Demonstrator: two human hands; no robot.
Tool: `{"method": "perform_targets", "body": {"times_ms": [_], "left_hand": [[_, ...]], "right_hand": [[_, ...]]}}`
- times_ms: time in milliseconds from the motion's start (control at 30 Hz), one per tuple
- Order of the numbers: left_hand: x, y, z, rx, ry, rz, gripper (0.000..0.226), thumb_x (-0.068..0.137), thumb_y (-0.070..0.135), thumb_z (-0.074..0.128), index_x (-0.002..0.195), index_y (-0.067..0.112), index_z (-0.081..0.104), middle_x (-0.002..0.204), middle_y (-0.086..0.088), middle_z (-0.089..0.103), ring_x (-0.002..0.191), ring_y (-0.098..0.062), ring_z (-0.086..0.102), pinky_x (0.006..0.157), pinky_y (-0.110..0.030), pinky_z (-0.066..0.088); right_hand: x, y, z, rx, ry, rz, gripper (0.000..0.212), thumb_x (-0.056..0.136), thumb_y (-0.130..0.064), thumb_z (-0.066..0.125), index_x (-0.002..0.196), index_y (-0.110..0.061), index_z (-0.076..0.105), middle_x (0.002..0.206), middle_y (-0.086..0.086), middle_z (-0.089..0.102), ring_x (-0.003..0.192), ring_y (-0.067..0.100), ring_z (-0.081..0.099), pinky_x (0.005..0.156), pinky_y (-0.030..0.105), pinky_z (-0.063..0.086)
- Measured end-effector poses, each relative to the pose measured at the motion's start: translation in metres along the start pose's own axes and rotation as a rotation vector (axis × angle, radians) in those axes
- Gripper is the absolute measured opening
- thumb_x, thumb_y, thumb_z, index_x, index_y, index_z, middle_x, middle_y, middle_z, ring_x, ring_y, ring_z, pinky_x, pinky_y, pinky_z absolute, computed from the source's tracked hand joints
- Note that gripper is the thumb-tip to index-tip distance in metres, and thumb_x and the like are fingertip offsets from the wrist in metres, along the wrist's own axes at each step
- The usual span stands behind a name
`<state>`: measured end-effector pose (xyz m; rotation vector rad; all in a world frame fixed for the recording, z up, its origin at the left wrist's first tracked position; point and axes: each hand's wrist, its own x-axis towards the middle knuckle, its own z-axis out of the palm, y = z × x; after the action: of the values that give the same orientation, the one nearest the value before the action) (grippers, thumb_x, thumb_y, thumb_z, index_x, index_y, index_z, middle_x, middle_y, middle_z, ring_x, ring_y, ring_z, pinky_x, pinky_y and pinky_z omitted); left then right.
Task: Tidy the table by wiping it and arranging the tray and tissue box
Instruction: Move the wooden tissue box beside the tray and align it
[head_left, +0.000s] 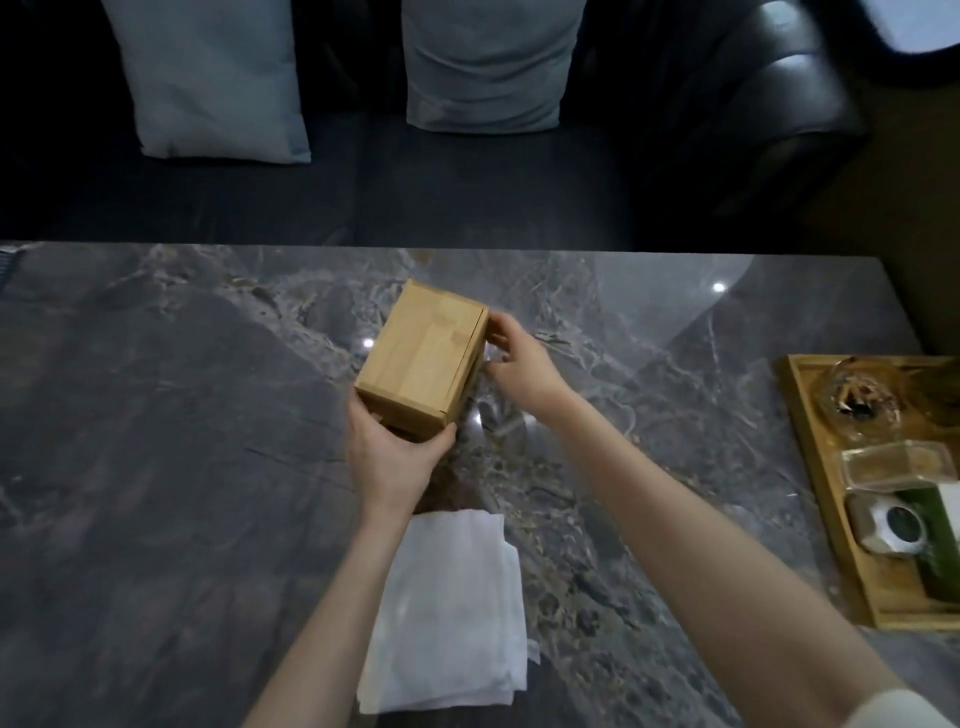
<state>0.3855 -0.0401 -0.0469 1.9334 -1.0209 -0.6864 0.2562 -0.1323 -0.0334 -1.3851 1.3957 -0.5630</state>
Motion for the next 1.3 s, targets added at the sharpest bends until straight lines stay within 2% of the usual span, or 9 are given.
{"method": "perform_targets", "body": {"times_ms": [167, 267, 500, 667, 800, 967, 1133, 1233, 1300], "left_hand": [[-0.007, 0.009, -0.002, -0.055, -0.051, -0.010, 0.095, 0.050, 0.015, 0.088, 0.130, 0.010, 0.036, 0.130, -0.009, 0.050, 0.118, -0.020, 0.049, 0.093, -0.031, 0.045], [-0.015, 0.024, -0.003, -0.110, -0.092, -0.010, 0.095, 0.048, 0.013, 0.089, 0.129, 0.013, 0.038, 0.125, -0.002, 0.049, 0.116, -0.020, 0.051, 0.094, -0.039, 0.049], [-0.058, 0.068, -0.004, -0.104, -0.241, 0.108, 0.091, 0.051, 0.011, 0.088, 0.128, 0.012, 0.039, 0.115, 0.007, 0.045, 0.107, -0.006, 0.044, 0.085, -0.023, 0.039], [-0.099, 0.085, 0.013, -0.161, -0.407, 0.111, 0.102, 0.042, 0.021, 0.090, 0.129, 0.021, 0.036, 0.117, 0.012, 0.046, 0.111, -0.008, 0.046, 0.092, -0.032, 0.044], [-0.143, 0.094, 0.036, -0.153, -0.535, 0.149, 0.097, 0.048, 0.014, 0.090, 0.127, 0.028, 0.035, 0.113, 0.016, 0.047, 0.108, -0.006, 0.048, 0.092, -0.031, 0.044], [-0.199, 0.099, 0.073, -0.095, -0.678, 0.206, 0.100, 0.047, 0.022, 0.090, 0.130, 0.026, 0.034, 0.116, 0.013, 0.047, 0.109, -0.006, 0.048, 0.090, -0.027, 0.042], [-0.258, 0.105, 0.114, -0.026, -0.824, 0.254, 0.103, 0.047, 0.025, 0.090, 0.132, 0.026, 0.032, 0.131, 0.003, 0.049, 0.116, -0.010, 0.048, 0.096, -0.027, 0.042], [-0.290, 0.106, 0.140, -0.014, -0.917, 0.264, 0.103, 0.045, 0.027, 0.090, 0.131, 0.029, 0.033, 0.129, 0.005, 0.050, 0.121, -0.012, 0.046, 0.103, -0.037, 0.043], [-0.308, 0.109, 0.157, -0.005, -0.983, 0.271, 0.102, 0.045, 0.027, 0.089, 0.129, 0.032, 0.033, 0.126, 0.010, 0.048, 0.122, -0.013, 0.045, 0.104, -0.042, 0.042]], "right_hand": [[-0.015, -0.001, -0.019, -0.018, 0.021, -0.026, 0.056, 0.084, 0.014, 0.042, 0.134, -0.012, 0.042, 0.138, 0.007, 0.050, 0.131, 0.018, 0.042, 0.103, 0.026, 0.035], [-0.033, -0.003, -0.036, 0.011, 0.045, -0.050, 0.055, 0.086, 0.011, 0.042, 0.135, -0.013, 0.042, 0.138, 0.006, 0.050, 0.130, 0.016, 0.043, 0.108, 0.031, 0.037], [-0.098, -0.001, -0.091, 0.141, 0.111, -0.099, 0.040, 0.091, -0.004, 0.042, 0.127, -0.020, 0.052, 0.117, -0.008, 0.059, 0.114, 0.009, 0.052, 0.097, 0.027, 0.042], [-0.161, 0.026, -0.129, 0.255, 0.240, -0.066, 0.037, 0.092, -0.024, 0.050, 0.129, -0.019, 0.053, 0.128, -0.005, 0.057, 0.120, 0.009, 0.050, 0.104, 0.030, 0.039], [-0.214, 0.058, -0.154, 0.381, 0.364, -0.008, 0.041, 0.087, -0.038, 0.057, 0.124, -0.021, 0.058, 0.126, -0.005, 0.061, 0.119, 0.008, 0.053, 0.105, 0.032, 0.041], [-0.278, 0.105, -0.182, 0.545, 0.498, 0.108, 0.038, 0.083, -0.038, 0.062, 0.119, -0.027, 0.059, 0.122, -0.007, 0.061, 0.117, 0.010, 0.053, 0.103, 0.030, 0.041], [-0.344, 0.145, -0.209, 0.643, 0.637, 0.168, 0.044, 0.077, -0.044, 0.064, 0.116, -0.024, 0.062, 0.117, -0.009, 0.064, 0.111, 0.005, 0.056, 0.086, 0.019, 0.043], [-0.377, 0.168, -0.223, 0.682, 0.731, 0.188, 0.028, 0.082, -0.048, 0.055, 0.102, -0.033, 0.067, 0.110, -0.015, 0.065, 0.110, 0.003, 0.056, 0.088, 0.019, 0.041], [-0.395, 0.186, -0.231, 0.724, 0.794, 0.220, 0.029, 0.089, -0.046, 0.049, 0.107, -0.031, 0.067, 0.114, -0.013, 0.065, 0.112, 0.004, 0.055, 0.095, 0.022, 0.040]]}}
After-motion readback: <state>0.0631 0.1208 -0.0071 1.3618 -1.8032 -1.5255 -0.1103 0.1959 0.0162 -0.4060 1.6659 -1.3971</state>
